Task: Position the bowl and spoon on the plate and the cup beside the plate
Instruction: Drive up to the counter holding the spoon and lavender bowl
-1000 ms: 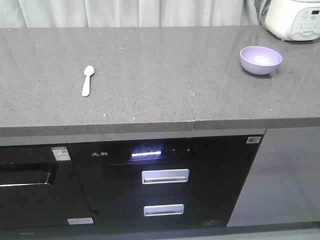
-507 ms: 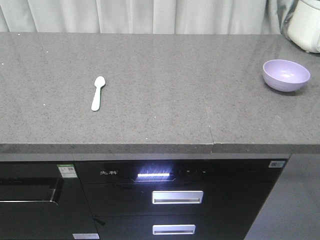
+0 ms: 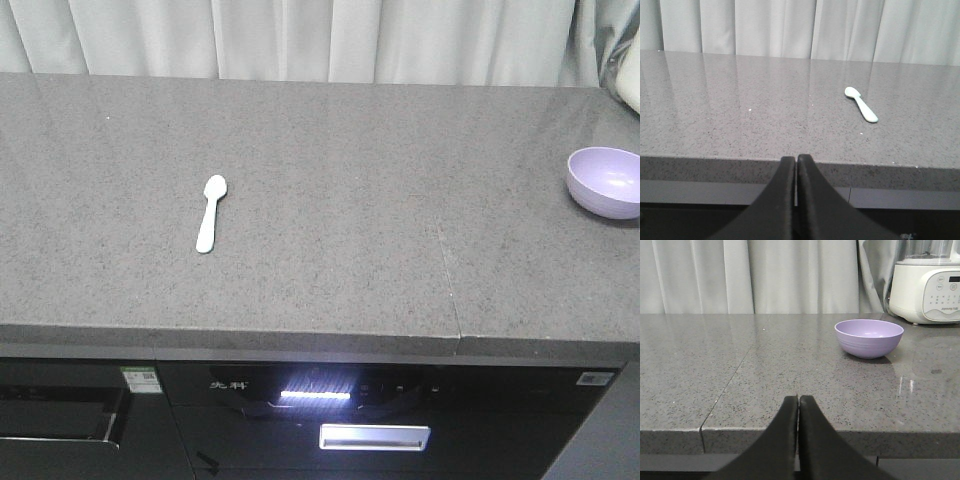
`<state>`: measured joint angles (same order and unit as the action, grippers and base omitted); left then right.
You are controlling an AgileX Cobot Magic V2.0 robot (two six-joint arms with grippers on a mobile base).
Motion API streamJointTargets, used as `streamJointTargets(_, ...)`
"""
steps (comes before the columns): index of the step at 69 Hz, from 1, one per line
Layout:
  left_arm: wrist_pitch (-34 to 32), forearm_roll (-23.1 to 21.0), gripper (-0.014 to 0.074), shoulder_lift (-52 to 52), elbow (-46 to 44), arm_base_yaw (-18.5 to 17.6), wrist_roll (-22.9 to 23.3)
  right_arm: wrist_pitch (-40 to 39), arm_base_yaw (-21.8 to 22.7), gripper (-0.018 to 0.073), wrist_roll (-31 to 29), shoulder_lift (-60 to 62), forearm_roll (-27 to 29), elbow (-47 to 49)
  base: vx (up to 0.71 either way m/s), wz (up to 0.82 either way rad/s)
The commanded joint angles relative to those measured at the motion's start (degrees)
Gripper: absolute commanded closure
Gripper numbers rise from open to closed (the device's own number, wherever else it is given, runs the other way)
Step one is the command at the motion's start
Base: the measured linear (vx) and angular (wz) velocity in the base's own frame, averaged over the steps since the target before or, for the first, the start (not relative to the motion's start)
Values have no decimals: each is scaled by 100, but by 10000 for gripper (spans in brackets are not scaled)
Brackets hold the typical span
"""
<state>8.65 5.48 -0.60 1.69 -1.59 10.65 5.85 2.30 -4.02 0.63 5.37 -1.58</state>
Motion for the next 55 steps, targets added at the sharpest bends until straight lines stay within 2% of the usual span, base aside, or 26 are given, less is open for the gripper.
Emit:
streamJointTargets(1,-424,-2,603,-42,-149,-14,36,-449,28,564,-56,82,-18,-20,12,0)
streamJointTargets(55,-424,-2,603,-42,-149,-14,36,-449,28,564,-56,82,-18,-20,9,-3)
